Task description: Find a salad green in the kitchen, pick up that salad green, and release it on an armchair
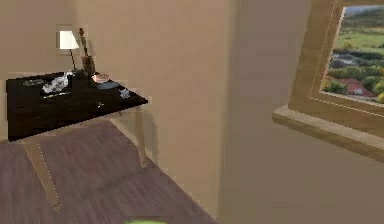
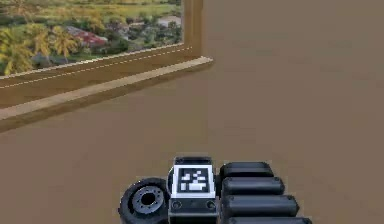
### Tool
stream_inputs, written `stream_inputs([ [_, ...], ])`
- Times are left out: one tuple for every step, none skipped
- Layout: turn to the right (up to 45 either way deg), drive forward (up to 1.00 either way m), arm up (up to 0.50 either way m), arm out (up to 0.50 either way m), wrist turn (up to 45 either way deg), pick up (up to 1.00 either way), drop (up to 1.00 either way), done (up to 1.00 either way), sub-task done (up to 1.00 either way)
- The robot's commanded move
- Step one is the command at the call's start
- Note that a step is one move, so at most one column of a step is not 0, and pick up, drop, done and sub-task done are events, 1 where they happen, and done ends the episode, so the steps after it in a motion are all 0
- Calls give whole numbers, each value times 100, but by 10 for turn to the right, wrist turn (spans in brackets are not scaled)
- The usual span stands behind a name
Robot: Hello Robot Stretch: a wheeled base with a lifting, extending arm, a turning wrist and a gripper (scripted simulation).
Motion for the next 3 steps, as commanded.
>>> stream_inputs([
  [450,0,0,0,0,0,0,0,0],
  [450,0,0,0,0,0,0,0,0],
  [420,0,0,0,0,0,0,0,0],
])
